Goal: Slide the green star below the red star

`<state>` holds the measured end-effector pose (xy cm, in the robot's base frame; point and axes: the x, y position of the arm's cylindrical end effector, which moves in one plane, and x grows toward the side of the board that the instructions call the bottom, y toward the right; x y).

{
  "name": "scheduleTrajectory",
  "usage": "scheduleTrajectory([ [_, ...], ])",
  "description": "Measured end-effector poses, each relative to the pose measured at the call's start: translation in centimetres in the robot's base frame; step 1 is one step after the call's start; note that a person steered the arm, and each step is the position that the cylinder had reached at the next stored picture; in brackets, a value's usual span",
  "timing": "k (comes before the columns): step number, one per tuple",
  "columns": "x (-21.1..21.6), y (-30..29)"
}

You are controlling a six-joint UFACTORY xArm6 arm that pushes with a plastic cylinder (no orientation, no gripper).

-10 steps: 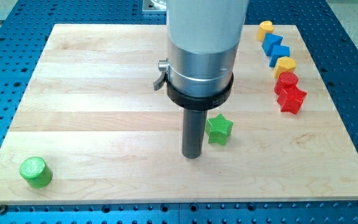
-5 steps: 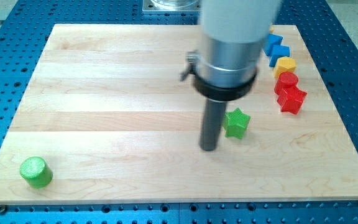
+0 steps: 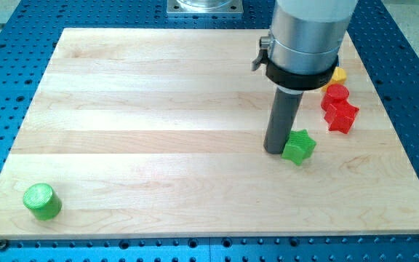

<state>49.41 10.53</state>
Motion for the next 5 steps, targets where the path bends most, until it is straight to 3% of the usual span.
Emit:
scheduleTrajectory([
  [1, 0.0, -2.5],
  [4, 0.0, 1.9],
  [5, 0.1, -0.2],
])
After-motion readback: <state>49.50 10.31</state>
